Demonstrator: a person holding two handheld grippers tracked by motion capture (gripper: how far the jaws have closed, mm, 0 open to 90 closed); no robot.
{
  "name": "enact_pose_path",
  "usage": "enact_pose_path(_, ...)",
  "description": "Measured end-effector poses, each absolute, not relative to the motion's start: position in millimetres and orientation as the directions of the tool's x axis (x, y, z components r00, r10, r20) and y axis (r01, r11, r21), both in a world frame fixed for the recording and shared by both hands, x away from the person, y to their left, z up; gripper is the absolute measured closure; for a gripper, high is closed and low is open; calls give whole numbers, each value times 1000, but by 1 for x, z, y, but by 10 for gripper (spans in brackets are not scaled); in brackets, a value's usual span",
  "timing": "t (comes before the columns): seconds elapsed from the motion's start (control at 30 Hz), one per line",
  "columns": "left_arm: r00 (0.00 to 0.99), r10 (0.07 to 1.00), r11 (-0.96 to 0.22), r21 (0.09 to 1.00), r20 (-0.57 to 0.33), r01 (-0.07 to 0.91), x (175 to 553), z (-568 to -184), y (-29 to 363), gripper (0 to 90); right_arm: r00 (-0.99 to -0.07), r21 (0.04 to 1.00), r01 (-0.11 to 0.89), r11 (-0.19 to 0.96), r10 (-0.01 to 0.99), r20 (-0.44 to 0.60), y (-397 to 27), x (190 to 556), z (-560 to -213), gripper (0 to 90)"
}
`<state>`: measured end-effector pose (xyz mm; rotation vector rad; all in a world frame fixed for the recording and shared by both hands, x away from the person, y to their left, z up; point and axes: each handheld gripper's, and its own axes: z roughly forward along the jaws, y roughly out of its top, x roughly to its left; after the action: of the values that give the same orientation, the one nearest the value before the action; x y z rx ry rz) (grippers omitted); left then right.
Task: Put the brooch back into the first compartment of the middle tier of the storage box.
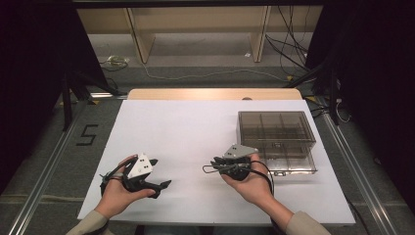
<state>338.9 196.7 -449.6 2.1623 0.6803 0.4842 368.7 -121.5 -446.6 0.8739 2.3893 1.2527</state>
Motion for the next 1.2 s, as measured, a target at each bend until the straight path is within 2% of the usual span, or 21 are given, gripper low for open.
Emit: enact_pose_path(1.2,781,614,-534,788,112,306,339,-449,197,169,-749,830,370,418,662,1,-135,366,-442,791)
